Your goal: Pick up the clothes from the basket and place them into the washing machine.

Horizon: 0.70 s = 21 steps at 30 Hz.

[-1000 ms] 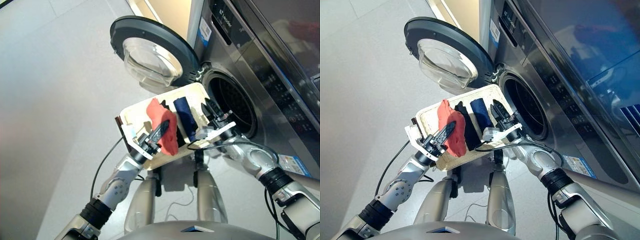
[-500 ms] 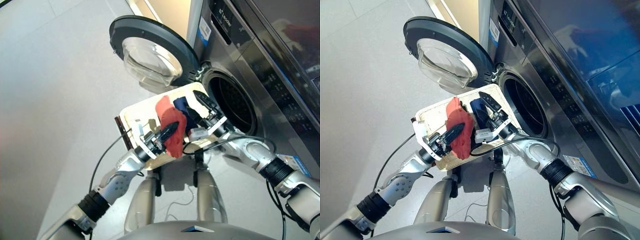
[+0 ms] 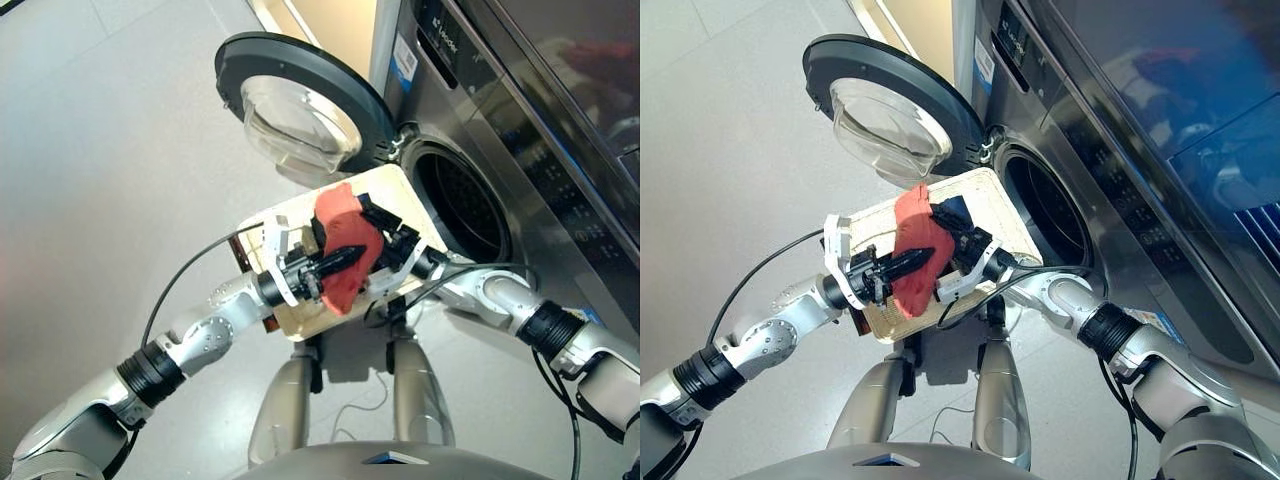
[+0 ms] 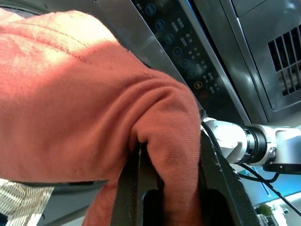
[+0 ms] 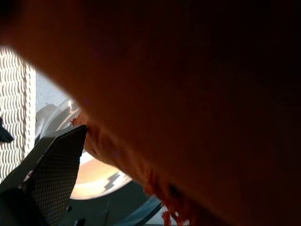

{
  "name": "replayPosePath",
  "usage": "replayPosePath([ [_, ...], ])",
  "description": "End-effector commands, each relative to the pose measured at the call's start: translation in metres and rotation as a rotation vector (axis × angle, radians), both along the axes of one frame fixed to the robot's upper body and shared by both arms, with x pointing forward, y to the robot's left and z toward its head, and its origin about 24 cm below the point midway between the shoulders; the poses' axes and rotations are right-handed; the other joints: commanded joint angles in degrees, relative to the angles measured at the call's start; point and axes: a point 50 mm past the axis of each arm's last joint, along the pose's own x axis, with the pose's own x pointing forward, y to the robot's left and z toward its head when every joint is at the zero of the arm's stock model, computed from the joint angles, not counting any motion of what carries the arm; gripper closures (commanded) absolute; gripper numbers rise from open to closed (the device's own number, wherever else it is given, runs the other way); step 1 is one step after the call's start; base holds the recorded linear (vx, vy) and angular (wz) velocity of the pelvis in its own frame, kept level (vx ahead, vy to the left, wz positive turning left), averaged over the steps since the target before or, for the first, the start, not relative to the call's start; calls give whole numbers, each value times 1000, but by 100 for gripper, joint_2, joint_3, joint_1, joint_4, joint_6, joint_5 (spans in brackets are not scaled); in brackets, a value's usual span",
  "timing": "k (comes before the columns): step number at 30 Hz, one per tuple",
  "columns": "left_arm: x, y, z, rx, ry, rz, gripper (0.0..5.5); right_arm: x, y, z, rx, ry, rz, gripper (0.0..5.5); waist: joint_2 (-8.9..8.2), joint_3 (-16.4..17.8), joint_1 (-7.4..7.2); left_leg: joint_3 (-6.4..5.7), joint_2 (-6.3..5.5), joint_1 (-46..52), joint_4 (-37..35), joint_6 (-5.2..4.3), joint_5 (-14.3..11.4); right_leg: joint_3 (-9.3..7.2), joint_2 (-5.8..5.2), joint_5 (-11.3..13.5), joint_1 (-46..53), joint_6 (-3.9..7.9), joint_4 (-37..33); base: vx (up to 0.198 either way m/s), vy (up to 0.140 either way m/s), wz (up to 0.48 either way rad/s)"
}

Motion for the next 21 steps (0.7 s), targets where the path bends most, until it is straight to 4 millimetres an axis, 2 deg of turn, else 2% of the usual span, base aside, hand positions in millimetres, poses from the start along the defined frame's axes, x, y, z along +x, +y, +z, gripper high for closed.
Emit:
replayPosePath([
  [1,-12,-16,35,-135,-134,-133,550,-13,32,20,50,-28,190,0,2,-214,-24,-230,-83,-343,51,76,191,-234,1,-69,264,139,54,0,0,0],
  [14,-11,-11,26,-164,-75,-63,550,-14,26,37,239,-102,139,0,19,-183,-49,-238,-70,-345,48,83,198,-242,9,-72,260,135,77,0,0,0],
  [21,-11,-8,10,-177,2,-8,550,-17,26,51,347,-155,141,0,22,-140,-44,-227,-75,-353,42,102,198,-225,5,-60,235,134,73,0,0,0],
])
